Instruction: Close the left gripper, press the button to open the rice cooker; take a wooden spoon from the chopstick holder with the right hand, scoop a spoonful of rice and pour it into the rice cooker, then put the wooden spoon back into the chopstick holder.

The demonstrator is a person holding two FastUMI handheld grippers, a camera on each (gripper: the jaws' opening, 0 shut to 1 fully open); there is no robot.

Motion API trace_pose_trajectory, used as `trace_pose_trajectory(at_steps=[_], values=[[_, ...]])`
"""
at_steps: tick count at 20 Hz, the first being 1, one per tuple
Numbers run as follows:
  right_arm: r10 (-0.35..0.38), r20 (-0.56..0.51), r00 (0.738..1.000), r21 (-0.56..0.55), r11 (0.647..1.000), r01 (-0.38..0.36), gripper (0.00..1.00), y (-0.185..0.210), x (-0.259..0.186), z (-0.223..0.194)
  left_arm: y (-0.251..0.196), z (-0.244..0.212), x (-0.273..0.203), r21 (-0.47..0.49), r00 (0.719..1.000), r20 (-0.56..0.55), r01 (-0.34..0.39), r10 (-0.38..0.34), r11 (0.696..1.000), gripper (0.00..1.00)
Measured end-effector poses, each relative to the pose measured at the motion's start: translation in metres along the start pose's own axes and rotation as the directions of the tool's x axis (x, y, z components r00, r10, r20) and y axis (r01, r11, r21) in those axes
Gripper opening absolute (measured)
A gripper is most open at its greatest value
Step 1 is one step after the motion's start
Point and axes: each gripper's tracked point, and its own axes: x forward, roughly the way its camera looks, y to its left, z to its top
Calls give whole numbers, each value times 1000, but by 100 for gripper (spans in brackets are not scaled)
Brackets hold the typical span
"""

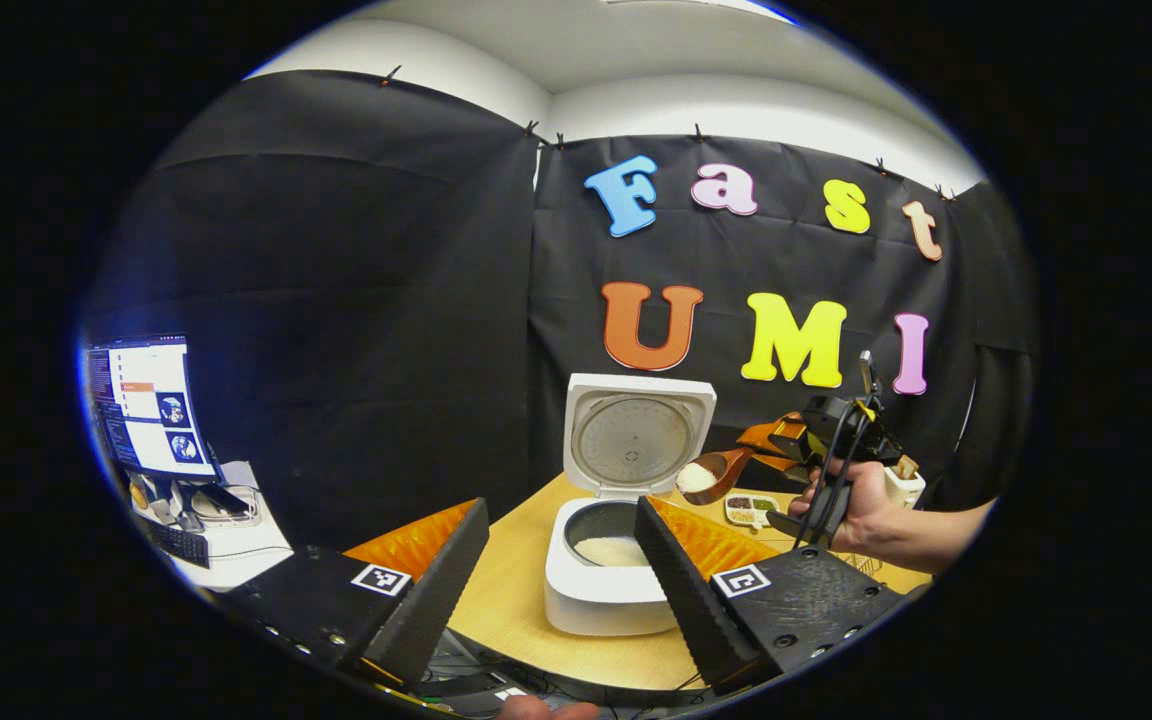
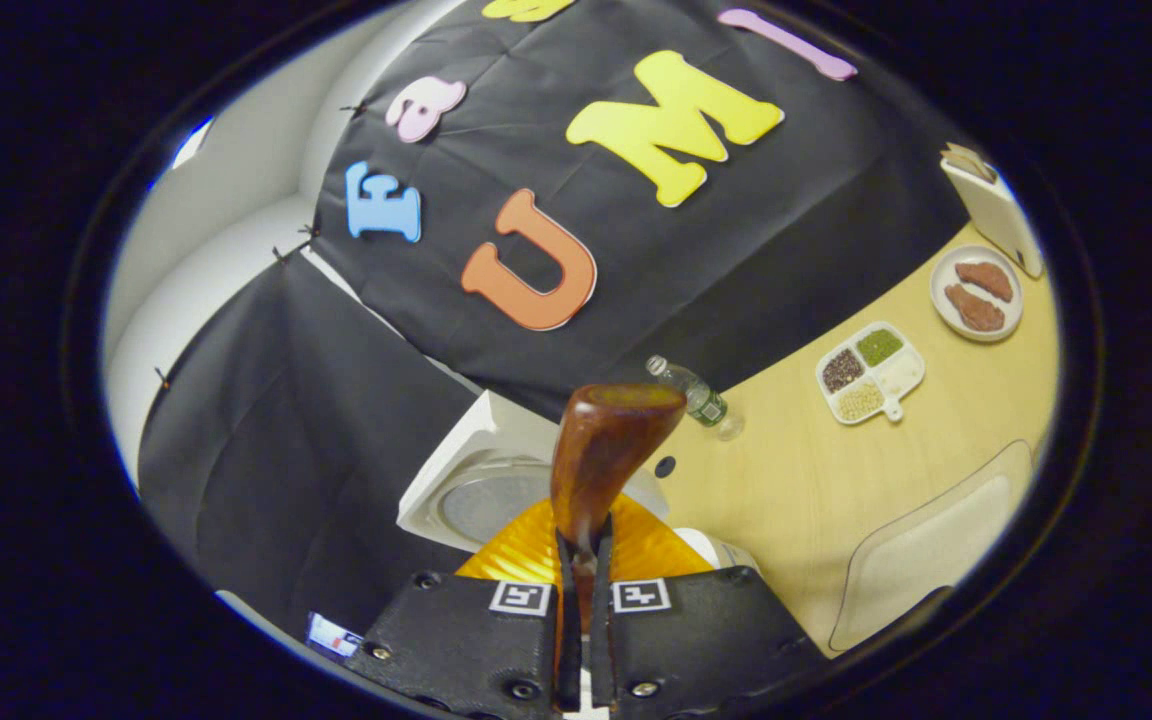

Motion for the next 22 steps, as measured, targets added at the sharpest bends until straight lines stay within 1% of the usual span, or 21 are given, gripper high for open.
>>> trace_pose_trajectory(at_steps=[1, 6, 8, 11, 13, 16, 20, 22], values=[[-20, 3, 1000, -46, 999, 20, 9, 1, 6, -3, 3, 0, 0, -4, 1000, -1, -6, 6, 1000, 94], [-93, -5, 996, -220, 971, 90, 9, -5, 30, -19, 22, 3, 2, -30, 999, 2, -33, 33, 999, 94], [-117, -16, 993, -311, 945, 106, 9, -6, 35, -24, 30, -1, 5, -36, 999, -10, -45, 45, 998, 94], [-114, -24, 993, -429, 899, 93, 9, 3, 39, -33, 32, 0, 4, -40, 999, -3, -43, 43, 998, 94], [-123, -20, 992, -507, 856, 96, 9, 7, 40, -37, 34, -1, 5, -38, 999, -2, -38, 38, 999, 94], [-121, -18, 992, -626, 775, 83, 9, 16, 41, -40, 34, 2, 5, -41, 999, 4, -32, 32, 999, 94], [-98, -18, 995, -718, 694, 55, 9, 30, 35, -46, 30, 1, 4, -59, 1000, 2, -11, 12, 998, 94], [-81, -6, 997, -766, 641, 48, 9, 40, 33, -44, 30, 1, 4, -56, 1000, 7, -5, 6, 998, 94]])
